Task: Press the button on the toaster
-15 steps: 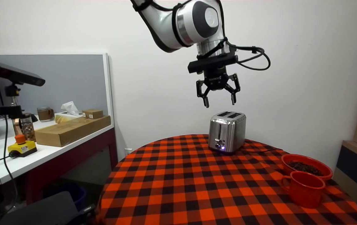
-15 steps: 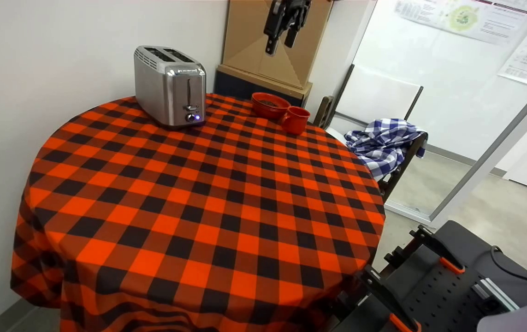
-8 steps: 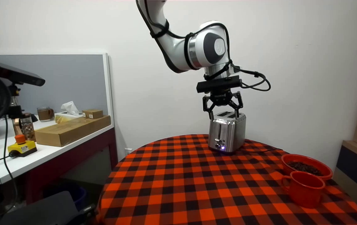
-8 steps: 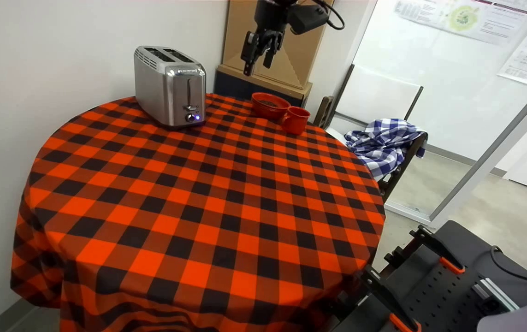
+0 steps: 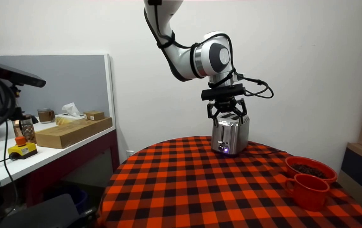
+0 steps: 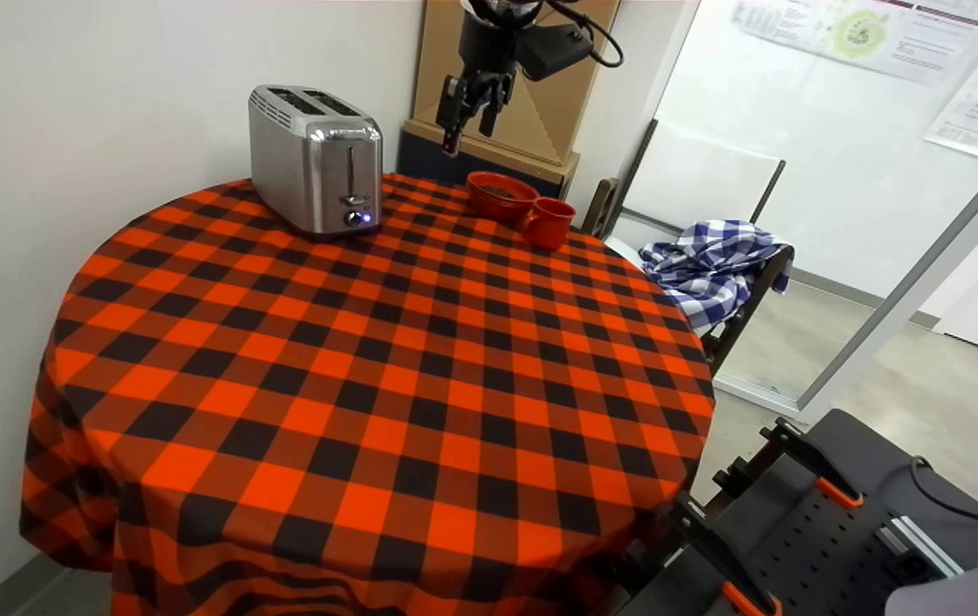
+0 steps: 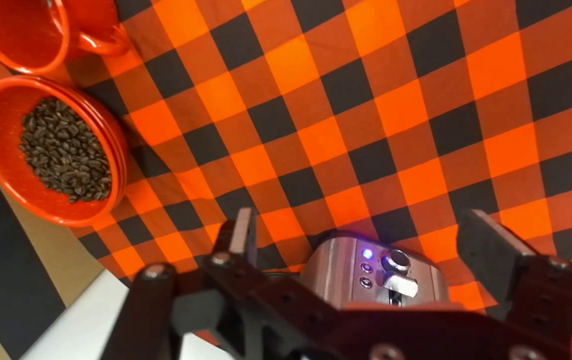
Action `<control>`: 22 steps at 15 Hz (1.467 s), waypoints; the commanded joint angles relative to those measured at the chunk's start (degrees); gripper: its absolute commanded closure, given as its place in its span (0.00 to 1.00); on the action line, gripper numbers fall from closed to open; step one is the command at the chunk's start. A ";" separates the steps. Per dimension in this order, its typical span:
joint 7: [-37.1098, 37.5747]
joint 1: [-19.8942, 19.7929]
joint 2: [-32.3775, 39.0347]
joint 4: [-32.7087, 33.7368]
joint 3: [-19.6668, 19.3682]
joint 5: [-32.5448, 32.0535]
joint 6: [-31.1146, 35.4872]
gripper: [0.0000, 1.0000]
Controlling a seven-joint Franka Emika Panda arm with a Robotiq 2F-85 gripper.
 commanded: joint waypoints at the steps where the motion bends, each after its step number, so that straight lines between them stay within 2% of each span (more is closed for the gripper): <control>1: -0.06 -0.01 -0.03 0.08 0.02 0.05 -0.14 0.00; 4: 2.79 1.12 0.20 -1.06 -1.24 -1.53 1.41 0.00; 7: 2.73 0.98 1.67 -1.78 -0.56 -0.85 7.59 0.00; 12: 5.39 1.47 6.93 2.51 -1.68 -0.03 13.99 0.00; 14: 6.42 1.84 9.40 4.65 -2.51 -0.13 15.70 0.00; 17: 9.29 4.42 14.37 10.10 -5.99 -1.73 16.50 0.00; 20: 10.37 6.47 19.79 16.93 -8.14 -1.97 14.70 0.00; 22: 8.91 6.74 22.97 21.37 -7.87 -1.52 13.23 0.00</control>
